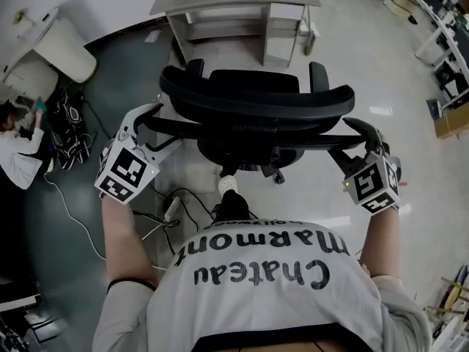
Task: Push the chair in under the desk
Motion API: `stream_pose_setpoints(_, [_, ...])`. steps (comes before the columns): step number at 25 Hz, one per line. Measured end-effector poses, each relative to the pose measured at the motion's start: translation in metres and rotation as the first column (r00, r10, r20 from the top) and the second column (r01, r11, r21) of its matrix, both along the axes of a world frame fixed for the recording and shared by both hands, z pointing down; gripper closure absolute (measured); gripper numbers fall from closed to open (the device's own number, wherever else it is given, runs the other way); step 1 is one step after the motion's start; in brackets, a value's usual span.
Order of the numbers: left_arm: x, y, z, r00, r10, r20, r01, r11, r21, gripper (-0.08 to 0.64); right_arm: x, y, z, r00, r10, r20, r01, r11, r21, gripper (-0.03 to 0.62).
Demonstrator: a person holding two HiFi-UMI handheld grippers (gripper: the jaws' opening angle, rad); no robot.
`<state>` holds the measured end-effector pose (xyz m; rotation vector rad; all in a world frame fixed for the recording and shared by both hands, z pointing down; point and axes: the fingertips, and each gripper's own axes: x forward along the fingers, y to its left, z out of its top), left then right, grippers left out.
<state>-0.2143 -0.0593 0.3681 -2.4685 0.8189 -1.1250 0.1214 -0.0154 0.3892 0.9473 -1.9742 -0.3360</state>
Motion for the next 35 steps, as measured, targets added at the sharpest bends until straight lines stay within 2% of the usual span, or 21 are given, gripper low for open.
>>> stream_pose_setpoints(3, [-0.017,-0.018,-0.002,0.999,-0.044,-0.006,0.044,0.999,0.025,0.233,-0.012,-0.030,0.002,1.000,-0.011,-0.015,0.011,1.000,0.002,0.316])
stream_pose_setpoints(7, [-0.036,-0.047,0.002,0.996,-0.092,0.007,0.092,0.996,-0.023,0.227,-0.029,-0.074,0.007,0.998,-0.031,-0.054,0.030,0.999,-0.019,0.319])
stream_pose_setpoints(10, [-0.053,-0.070,0.001,0.993,-0.114,0.012,0.114,0.993,-0.032,0.224,-0.044,-0.103,0.010,0.996,-0.067,-0.056,0.064,0.997,-0.046,0.324])
stream_pose_setpoints(15, [-0.084,-0.110,0.006,0.987,-0.130,0.098,0.144,0.976,-0.160,0.222,-0.078,-0.142,0.016,0.991,-0.116,-0.063,0.112,0.991,-0.070,0.352])
stream_pose_setpoints(17, [-0.097,-0.128,0.007,0.986,-0.127,0.107,0.144,0.973,-0.179,0.221,-0.093,-0.155,0.017,0.990,-0.125,-0.070,0.121,0.991,-0.062,0.367])
stream_pose_setpoints(21, [-0.121,-0.167,0.006,0.988,-0.135,0.080,0.145,0.979,-0.144,0.218,-0.117,-0.188,0.018,0.988,-0.135,-0.080,0.131,0.990,-0.054,0.381])
stream_pose_setpoints(26, [-0.137,-0.208,0.007,0.986,-0.135,0.096,0.149,0.976,-0.160,0.218,-0.131,-0.233,0.020,0.987,-0.122,-0.103,0.117,0.991,-0.059,0.383])
stream_pose_setpoints(32, [-0.152,-0.254,0.000,0.994,-0.104,0.018,0.105,0.993,-0.053,0.212,-0.147,-0.279,0.017,0.989,-0.111,-0.095,0.108,0.993,-0.041,0.377])
stream_pose_setpoints(35, [-0.158,-0.277,0.001,0.994,-0.104,0.029,0.106,0.992,-0.062,0.210,-0.153,-0.300,0.016,0.990,-0.103,-0.093,0.101,0.994,-0.029,0.377])
